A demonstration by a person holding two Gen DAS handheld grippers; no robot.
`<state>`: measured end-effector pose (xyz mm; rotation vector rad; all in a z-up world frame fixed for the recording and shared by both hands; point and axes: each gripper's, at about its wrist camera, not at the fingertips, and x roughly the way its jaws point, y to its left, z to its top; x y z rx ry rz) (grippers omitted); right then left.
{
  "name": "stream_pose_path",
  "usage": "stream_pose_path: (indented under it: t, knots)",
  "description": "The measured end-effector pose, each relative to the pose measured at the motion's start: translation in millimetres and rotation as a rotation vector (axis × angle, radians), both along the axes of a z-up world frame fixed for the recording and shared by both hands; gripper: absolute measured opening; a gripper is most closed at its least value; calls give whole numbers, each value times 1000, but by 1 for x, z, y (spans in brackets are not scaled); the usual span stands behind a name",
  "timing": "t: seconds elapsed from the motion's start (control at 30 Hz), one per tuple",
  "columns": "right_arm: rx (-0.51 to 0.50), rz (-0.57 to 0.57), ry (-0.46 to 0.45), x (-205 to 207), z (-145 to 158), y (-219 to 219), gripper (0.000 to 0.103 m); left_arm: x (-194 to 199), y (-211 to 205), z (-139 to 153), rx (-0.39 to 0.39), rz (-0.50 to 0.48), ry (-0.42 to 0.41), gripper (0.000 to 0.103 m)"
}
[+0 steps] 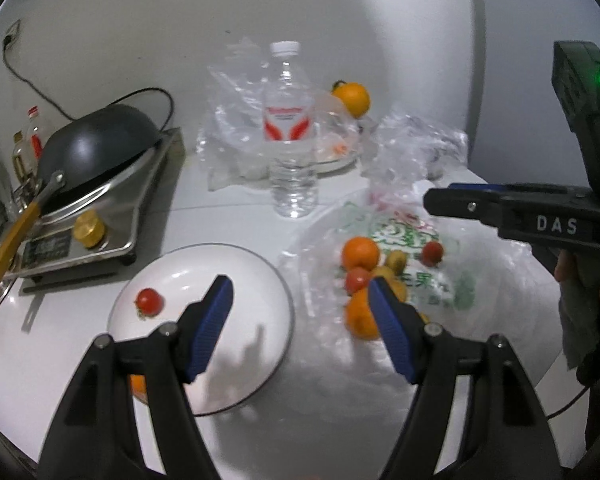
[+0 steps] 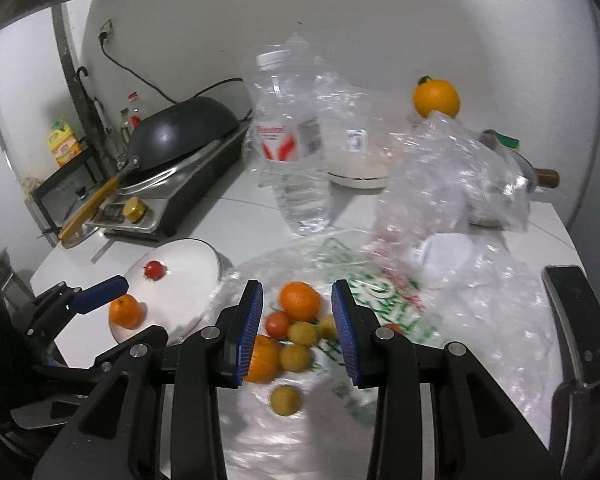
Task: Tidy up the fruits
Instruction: 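Grasp another orange with the left tool while the right tool grasps another cherry tomato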
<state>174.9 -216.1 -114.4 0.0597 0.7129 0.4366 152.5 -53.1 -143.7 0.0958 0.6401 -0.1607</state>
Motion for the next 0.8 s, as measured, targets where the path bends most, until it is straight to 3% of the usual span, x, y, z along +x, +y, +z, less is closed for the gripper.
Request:
stream_pose_path:
  t: [0.47, 0.8]
  knots:
    - [1, -22, 48, 12, -33, -43, 38, 14, -54, -15, 110, -79, 50, 71]
    - [-16, 22, 86, 25, -51, -43, 33, 27, -68, -31, 147, -98, 101, 71]
